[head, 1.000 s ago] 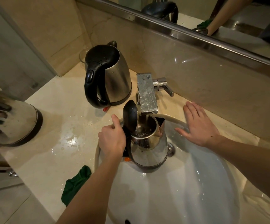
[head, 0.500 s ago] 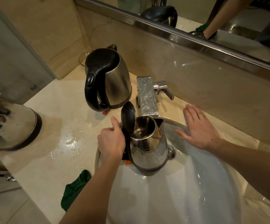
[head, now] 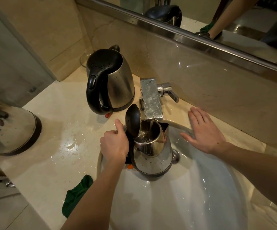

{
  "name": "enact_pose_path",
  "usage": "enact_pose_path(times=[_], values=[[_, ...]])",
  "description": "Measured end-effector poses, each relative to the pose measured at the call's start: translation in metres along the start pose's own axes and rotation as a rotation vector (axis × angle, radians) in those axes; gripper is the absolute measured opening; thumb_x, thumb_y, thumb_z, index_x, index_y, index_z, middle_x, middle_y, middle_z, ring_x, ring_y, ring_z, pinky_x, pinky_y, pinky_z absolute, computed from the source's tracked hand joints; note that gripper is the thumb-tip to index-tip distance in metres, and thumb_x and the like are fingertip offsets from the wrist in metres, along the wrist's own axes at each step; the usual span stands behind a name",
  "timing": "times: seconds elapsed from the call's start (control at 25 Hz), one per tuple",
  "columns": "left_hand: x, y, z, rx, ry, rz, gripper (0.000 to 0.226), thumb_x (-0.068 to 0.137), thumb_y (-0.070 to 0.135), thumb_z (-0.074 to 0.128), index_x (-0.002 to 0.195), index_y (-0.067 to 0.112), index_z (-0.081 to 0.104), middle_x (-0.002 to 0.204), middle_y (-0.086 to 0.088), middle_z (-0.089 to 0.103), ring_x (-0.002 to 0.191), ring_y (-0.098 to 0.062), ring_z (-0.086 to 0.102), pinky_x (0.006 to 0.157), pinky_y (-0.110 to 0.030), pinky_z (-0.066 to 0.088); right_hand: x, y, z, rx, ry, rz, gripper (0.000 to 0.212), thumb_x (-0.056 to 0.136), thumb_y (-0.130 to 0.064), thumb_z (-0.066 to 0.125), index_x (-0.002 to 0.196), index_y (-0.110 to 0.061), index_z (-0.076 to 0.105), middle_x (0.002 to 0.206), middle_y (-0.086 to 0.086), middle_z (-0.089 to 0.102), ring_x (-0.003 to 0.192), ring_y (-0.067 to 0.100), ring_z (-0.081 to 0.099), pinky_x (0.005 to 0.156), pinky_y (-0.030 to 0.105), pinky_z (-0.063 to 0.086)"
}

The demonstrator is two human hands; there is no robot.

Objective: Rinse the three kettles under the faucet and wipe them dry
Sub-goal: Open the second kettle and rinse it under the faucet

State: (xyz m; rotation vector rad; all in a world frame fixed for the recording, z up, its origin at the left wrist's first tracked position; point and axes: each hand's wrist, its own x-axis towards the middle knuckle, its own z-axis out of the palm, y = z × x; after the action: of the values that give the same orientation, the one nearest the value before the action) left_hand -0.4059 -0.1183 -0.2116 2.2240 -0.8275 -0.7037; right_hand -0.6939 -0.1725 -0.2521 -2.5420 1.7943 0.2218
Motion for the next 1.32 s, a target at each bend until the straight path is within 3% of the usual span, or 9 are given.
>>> enact_pose_path(times=[0.76,1.32], values=[[0.0020,-0.0027,0.0010,0.011,-0.008,0.027,0.066,0.098,0.058,0.028,0.052,0.012,0.039,0.053,-0.005,0.041,0.051,-0.019,0.044,0.057,-0.034,0.040,-0.0004,-0.0013,-0.0017,0.009,-0.001,0.003,0.096,0.091,-0.074,0.008,0.150,-0.001,0.025,0.158,0.019,0.023,0.148,0.033,0.015,0.121,0.046,0.017],[0.0023,-0.0031,0.0019,0.024,-0.002,0.032,0.068,0.097,0.060,0.027,0.051,0.011,0.040,0.052,-0.005,0.044,0.051,-0.021,0.046,0.059,-0.039,0.047,0.0006,-0.0012,-0.0017,0.020,-0.005,0.003,0.097,0.090,-0.074,0.006,0.148,0.001,0.029,0.156,0.021,0.027,0.146,0.034,0.018,0.120,0.048,0.020]])
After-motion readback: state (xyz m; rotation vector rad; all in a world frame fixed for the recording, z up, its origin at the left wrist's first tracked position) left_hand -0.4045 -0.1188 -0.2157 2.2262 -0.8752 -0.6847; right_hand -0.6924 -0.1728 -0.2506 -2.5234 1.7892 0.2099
